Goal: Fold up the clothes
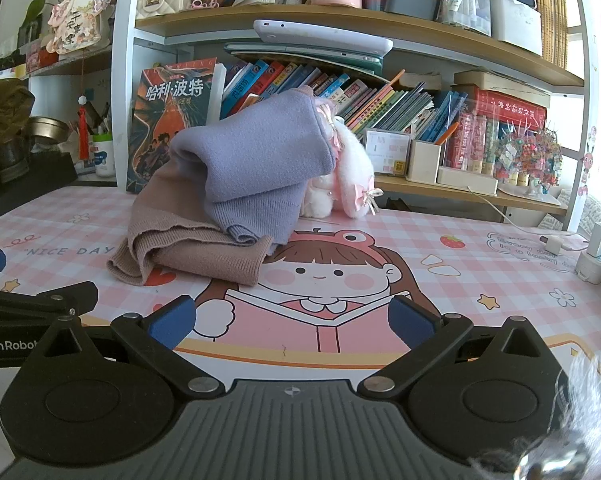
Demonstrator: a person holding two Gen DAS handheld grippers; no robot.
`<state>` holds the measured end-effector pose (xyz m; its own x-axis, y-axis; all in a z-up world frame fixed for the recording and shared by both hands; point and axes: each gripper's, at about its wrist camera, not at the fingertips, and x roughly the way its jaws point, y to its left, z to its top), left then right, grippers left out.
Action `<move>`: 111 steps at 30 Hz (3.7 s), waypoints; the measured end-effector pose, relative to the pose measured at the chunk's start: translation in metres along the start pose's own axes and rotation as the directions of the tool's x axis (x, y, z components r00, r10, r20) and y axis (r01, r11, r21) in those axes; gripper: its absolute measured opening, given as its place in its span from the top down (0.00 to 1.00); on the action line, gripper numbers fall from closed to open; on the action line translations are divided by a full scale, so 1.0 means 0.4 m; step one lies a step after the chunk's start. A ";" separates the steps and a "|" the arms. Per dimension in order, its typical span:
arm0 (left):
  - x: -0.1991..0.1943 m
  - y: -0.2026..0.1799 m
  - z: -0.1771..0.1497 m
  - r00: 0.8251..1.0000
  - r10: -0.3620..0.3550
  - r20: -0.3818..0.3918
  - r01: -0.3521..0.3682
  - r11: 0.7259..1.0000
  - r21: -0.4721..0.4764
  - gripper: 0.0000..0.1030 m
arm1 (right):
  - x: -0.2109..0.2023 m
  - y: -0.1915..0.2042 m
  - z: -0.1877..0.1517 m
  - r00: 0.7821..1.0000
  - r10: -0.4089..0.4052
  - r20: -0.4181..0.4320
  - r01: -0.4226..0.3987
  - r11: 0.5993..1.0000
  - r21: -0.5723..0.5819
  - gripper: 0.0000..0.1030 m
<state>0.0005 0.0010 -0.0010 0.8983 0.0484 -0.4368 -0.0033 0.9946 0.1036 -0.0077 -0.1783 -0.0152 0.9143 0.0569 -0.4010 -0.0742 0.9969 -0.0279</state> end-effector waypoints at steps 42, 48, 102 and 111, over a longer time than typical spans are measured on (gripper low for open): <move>0.000 0.003 0.002 1.000 0.009 -0.006 -0.009 1.000 -0.004 0.00 | 0.005 0.005 0.002 1.000 0.000 -0.014 0.000 1.000 -0.012 0.00; 0.000 0.003 0.002 1.000 0.008 -0.004 -0.008 1.000 -0.003 0.00 | 0.005 0.006 0.002 1.000 -0.001 -0.012 0.001 1.000 -0.011 0.00; 0.248 -0.066 0.099 0.989 -0.123 -0.078 0.131 0.985 0.111 0.48 | 0.229 -0.110 0.164 0.941 0.332 -0.063 -0.311 0.923 0.227 0.02; 0.111 0.029 0.103 0.947 -0.320 0.040 0.322 0.944 -0.069 0.95 | 0.283 -0.121 0.196 0.915 0.401 -0.033 -0.365 0.863 0.350 0.01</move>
<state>0.0583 0.0109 0.0175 0.8688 -0.2759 -0.4111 0.2556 0.9611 -0.1047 0.1307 -0.2156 0.0126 0.7940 0.4500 -0.4087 -0.2587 0.8586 0.4427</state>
